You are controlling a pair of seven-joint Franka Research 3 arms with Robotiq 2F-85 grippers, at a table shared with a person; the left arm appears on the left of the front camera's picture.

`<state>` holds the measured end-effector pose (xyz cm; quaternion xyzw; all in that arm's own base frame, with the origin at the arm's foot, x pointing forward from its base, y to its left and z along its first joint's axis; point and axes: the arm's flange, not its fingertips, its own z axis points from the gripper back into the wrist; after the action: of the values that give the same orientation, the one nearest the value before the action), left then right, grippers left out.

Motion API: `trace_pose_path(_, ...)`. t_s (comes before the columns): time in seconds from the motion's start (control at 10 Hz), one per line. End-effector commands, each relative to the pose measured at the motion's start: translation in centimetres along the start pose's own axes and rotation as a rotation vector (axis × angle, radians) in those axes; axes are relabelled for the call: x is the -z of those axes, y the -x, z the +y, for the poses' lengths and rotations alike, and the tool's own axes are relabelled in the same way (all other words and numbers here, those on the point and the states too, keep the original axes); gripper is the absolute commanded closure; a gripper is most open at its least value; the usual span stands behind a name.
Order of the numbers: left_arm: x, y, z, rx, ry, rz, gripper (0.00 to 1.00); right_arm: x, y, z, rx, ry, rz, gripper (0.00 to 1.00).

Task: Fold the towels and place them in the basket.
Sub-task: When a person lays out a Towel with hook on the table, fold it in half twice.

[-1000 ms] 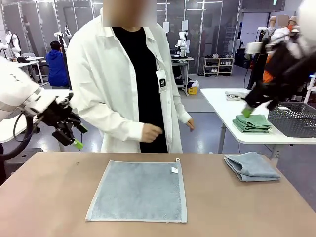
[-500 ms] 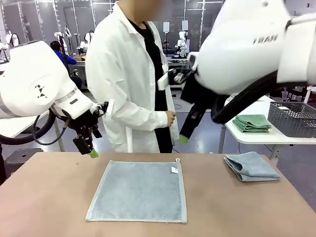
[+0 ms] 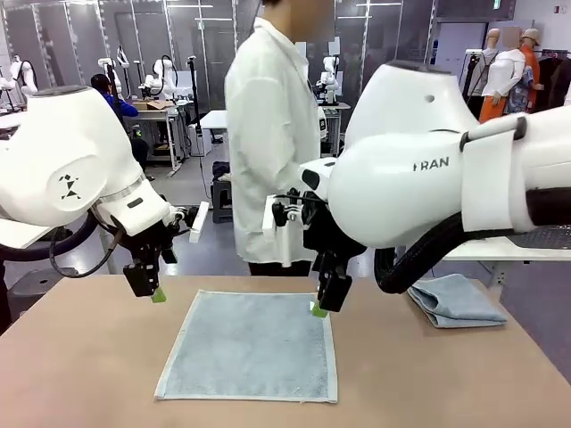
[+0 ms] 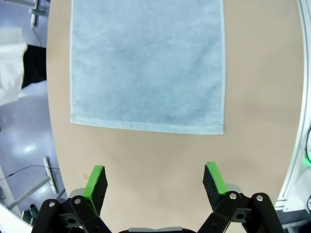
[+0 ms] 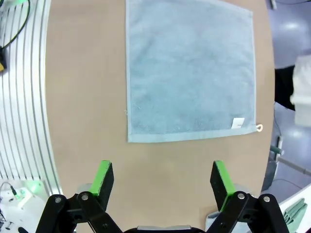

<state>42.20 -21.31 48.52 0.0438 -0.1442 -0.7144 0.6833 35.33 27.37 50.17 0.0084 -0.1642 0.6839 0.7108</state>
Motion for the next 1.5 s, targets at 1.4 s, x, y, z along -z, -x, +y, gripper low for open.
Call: trace_pose_path(1.4,4.2,-1.5,-7.4,0.025,0.055,0.107,0.00,8.9,-0.4,2.0,0.012,-0.062,0.096,0.00)
